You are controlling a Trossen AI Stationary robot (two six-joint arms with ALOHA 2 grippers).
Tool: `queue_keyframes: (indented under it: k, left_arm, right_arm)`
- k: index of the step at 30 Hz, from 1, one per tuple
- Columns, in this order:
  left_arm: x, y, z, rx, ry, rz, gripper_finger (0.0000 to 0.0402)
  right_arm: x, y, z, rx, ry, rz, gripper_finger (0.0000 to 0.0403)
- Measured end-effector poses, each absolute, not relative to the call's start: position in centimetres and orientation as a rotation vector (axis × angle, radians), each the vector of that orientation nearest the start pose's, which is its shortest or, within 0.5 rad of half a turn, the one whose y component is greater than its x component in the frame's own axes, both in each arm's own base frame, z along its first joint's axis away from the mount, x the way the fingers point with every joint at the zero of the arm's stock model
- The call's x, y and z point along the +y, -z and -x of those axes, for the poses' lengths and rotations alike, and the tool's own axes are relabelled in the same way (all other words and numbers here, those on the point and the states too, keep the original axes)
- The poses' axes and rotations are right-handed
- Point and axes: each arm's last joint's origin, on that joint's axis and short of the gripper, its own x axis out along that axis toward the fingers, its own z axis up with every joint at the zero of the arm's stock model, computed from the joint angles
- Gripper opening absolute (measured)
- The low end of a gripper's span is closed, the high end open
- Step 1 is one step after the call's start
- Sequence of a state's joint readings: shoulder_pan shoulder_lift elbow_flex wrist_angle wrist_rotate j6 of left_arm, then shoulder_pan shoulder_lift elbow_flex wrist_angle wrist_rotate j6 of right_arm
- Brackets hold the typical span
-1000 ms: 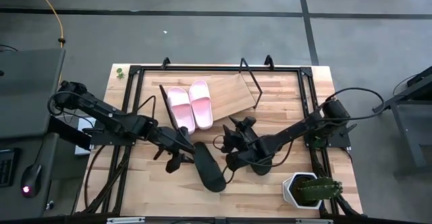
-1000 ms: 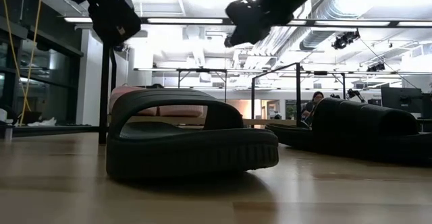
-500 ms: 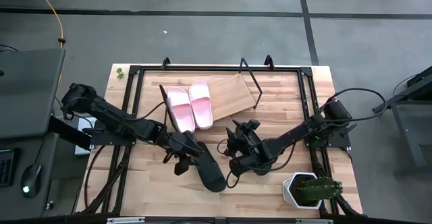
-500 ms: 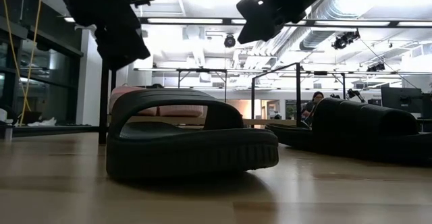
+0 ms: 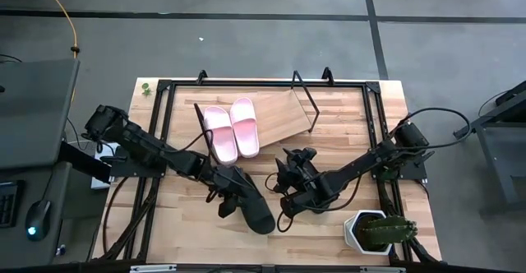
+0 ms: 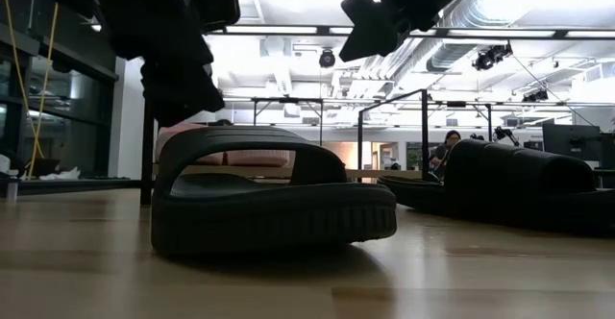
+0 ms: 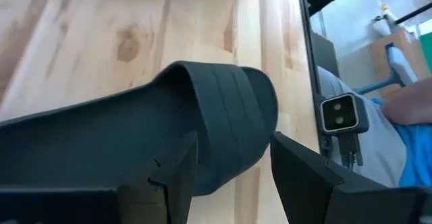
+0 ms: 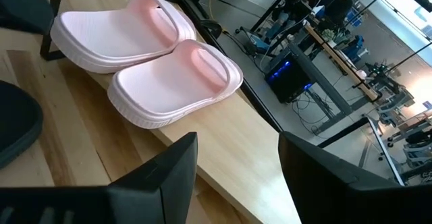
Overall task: Pick and place slides into the shelf
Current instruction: Put the left black slide on the shelf
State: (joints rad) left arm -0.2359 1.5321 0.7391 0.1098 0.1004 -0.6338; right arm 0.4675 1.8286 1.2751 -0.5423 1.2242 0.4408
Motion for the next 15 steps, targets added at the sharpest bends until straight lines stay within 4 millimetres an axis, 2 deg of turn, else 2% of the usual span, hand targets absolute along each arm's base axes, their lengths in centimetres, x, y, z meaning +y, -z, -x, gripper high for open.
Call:
queue_keyframes:
  k: [15]
  left_arm:
    - [-7.5,-15.7,-29.6,0.808,0.083,0.604,0.0170]
  right_arm:
    - [14.5,-21.2,-33.4,0.562,0.783,0.433,0.0199]
